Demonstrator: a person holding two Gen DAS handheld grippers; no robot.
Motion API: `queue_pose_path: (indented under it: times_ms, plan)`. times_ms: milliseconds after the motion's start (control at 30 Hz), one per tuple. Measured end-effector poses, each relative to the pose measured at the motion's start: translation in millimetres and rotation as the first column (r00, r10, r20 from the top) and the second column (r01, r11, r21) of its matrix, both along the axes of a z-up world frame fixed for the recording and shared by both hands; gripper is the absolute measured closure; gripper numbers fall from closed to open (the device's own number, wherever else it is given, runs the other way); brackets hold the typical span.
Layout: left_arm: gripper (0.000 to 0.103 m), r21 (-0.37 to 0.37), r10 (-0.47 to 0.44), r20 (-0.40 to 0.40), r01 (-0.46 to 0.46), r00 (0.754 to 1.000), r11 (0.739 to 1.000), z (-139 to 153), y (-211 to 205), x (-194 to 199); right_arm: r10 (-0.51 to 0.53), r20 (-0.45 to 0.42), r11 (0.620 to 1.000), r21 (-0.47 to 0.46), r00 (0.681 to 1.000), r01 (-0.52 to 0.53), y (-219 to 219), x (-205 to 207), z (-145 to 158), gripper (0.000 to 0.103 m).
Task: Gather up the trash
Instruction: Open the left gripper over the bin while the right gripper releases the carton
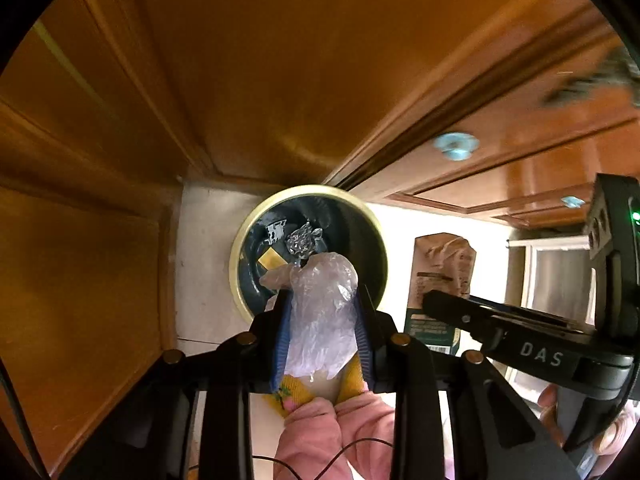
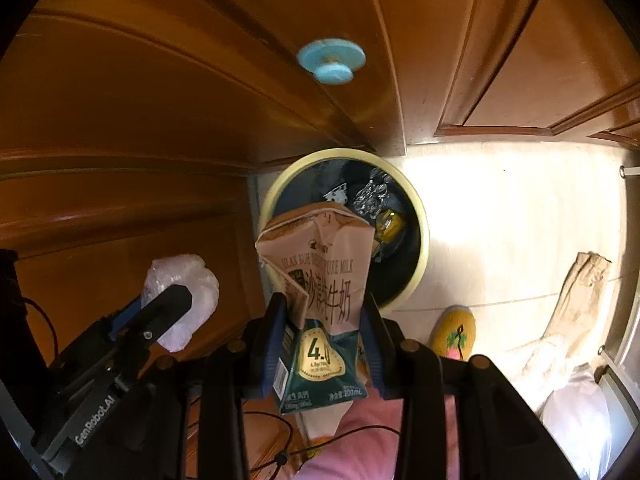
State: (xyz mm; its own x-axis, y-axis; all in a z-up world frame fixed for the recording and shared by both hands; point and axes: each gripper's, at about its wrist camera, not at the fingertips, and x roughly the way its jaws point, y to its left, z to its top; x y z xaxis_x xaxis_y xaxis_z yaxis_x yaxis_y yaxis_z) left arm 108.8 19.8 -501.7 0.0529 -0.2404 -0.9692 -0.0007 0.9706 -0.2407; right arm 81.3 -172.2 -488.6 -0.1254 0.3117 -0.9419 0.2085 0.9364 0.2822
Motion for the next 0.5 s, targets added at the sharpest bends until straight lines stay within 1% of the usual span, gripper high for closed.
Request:
queue_pose_path:
  times_ms: [133, 167, 200, 233, 267, 300, 433, 500]
  plan:
    - [0.07, 0.018, 0.019, -0.011, -0.018, 1.0, 1.0, -37, 7, 2, 0.042, 0.003, 0.999, 0.013, 0.999, -0.042, 5, 7, -33, 0.065]
    - [0.067, 0.027, 0.02, -0.012, -0.02, 1.0, 0.999, -44, 7, 3, 0.046, 0.004, 0.999, 0.02, 0.999, -0.046, 5, 11, -37, 0.062]
    - [0.06, 0.041, 0.022, -0.012, -0.021, 1.0, 0.999, -50, 6, 2, 0.052, 0.006, 0.998, 0.019, 0.999, -0.053, 6, 12, -44, 0.054]
    - [0.055, 0.054, 0.022, -0.016, -0.021, 1.0, 0.998, -57, 5, 2, 0.057, 0.01, 0.998, 0.013, 0.998, -0.057, 6, 12, -48, 0.051]
    - [0.044, 0.066, 0.023, -0.017, -0.022, 1.0, 0.998, -61, 5, 2, 0.06, 0.019, 0.998, 0.009, 0.998, -0.06, 6, 13, -50, 0.049]
    - [0.033, 0.081, 0.024, -0.021, -0.023, 0.999, 0.996, -67, 6, 2, 0.064, 0.031, 0.998, 0.005, 0.997, -0.064, 6, 14, -51, 0.049]
    - [0.029, 0.104, 0.037, -0.038, -0.033, 0.999, 0.994, -78, 12, -1, 0.09, 0.04, 0.996, -0.018, 0.995, -0.089, 6, 11, -54, 0.049]
    - [0.015, 0.123, 0.039, -0.044, -0.034, 0.998, 0.992, -80, 12, -4, 0.092, 0.036, 0.996, -0.019, 0.995, -0.091, 6, 7, -52, 0.049]
